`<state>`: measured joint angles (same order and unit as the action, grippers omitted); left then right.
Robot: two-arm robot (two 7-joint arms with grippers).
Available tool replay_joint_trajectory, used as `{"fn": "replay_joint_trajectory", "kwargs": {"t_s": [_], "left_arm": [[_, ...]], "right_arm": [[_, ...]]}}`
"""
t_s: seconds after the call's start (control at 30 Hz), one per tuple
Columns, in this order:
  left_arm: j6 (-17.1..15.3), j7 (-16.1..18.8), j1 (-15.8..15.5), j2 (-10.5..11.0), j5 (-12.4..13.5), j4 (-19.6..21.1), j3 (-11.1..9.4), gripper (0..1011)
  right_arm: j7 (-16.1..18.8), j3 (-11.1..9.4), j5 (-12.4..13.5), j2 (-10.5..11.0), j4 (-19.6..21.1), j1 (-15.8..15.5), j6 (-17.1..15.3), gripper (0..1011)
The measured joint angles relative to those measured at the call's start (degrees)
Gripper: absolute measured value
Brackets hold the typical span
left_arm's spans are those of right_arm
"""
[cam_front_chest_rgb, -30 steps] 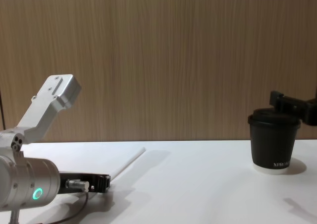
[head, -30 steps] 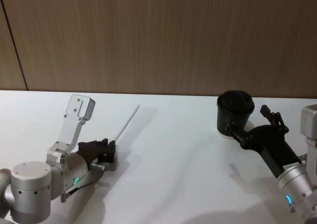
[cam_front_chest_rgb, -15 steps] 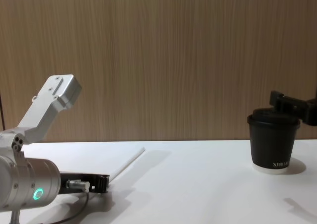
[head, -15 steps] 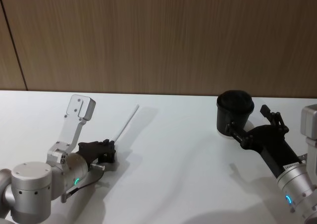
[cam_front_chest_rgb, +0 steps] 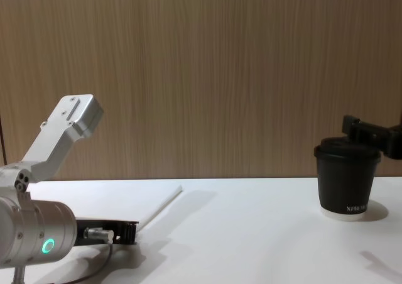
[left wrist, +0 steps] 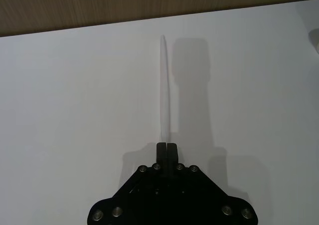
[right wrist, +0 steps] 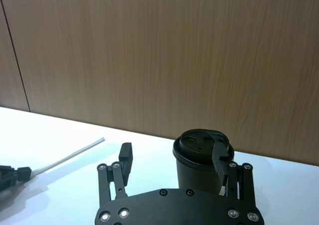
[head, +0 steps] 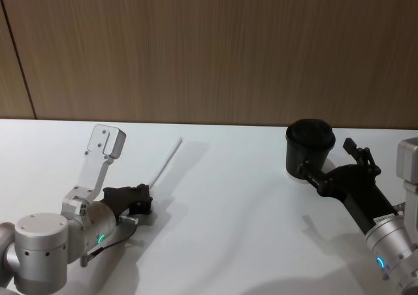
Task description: Pick up the straw with one hand, pass it to the other hand, and insert it into the cup.
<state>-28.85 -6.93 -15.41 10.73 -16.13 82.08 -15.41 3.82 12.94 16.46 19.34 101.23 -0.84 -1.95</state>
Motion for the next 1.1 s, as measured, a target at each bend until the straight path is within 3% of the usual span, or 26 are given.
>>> {"fn": "replay_joint_trajectory", "kwargs": {"t_s": [0.53, 1.1], "left_arm": [[0.10, -0.12, -0.05, 0.06, 0.20, -0.01, -0.08, 1], [3.42, -1.92, -0.10, 1.91, 3.14, 2.80, -1.90, 0]], "right_arm": [[0.00, 0.00, 0.00, 0.00, 0.00, 0.00, 0.00, 1001], [0.00, 0.00, 0.00, 0.00, 0.00, 0.00, 0.00, 1001]]}}
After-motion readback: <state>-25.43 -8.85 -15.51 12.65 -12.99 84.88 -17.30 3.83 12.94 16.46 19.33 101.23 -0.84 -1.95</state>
